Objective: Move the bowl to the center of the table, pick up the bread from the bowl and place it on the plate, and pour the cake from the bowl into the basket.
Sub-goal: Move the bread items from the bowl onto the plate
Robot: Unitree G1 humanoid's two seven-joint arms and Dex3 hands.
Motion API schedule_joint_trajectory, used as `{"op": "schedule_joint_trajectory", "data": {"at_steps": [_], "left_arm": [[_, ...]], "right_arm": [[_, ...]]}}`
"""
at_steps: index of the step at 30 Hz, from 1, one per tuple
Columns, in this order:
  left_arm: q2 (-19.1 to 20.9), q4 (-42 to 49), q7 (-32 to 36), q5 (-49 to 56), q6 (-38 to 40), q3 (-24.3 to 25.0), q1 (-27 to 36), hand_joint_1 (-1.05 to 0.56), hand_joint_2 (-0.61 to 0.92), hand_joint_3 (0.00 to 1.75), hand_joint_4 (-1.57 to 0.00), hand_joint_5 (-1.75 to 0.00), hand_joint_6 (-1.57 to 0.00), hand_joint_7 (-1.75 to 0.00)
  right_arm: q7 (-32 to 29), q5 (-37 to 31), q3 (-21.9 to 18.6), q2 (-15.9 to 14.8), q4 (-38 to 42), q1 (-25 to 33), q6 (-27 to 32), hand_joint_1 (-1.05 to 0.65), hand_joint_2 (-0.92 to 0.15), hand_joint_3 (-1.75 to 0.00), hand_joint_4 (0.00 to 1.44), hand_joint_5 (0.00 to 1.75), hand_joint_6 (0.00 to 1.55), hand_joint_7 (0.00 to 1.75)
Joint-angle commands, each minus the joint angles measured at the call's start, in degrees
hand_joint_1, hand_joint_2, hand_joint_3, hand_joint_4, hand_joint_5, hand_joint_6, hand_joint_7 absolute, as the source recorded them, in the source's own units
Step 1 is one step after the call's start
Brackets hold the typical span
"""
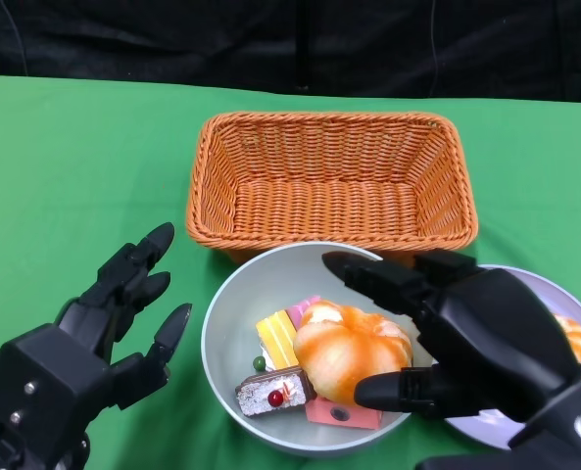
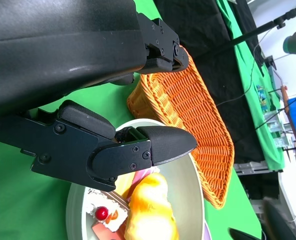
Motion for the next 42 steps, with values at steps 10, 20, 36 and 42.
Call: {"op": "schedule_joint_trajectory", "data": {"at_steps": [10,20,36,42], "left_arm": [[-0.17,-0.81,0.59,0.68,-0.88,0.03,0.29,-0.77,0.92,0.67,0.0,-0.58,-0.2,-0.01],[-0.56,-1.03,1.09,1.62,-0.93,-0.18,0.4,-0.79,0.92,0.68,0.0,-0.6,-0.2,-0.01],[-0.94,-0.93,0.93,1.49,-0.73,0.05,0.33,-0.78,0.92,0.68,0.0,-0.59,-0.2,-0.01],[-0.71,-0.76,0.59,1.4,-0.78,0.12,0.19,-0.77,0.92,0.68,0.0,-0.6,-0.2,-0.01]], "right_arm": [[-3.28,-6.68,7.21,0.62,13.67,-7.11,-1.85,-0.69,-0.92,-0.14,0.35,0.77,0.4,0.11],[-6.6,-9.36,10.84,1.12,22.94,-9.77,-2.17,-0.68,-0.92,-0.05,0.38,0.75,0.46,0.11],[-29.69,-4.98,10.23,2.73,31.17,-11.18,-15.32,-0.16,-0.47,-0.94,1.02,1.74,0.81,1.69],[-32.98,-3.06,8.66,3.27,29.22,-11.0,-18.53,-0.14,-0.33,-1.31,1.04,1.75,0.78,1.75]]}}
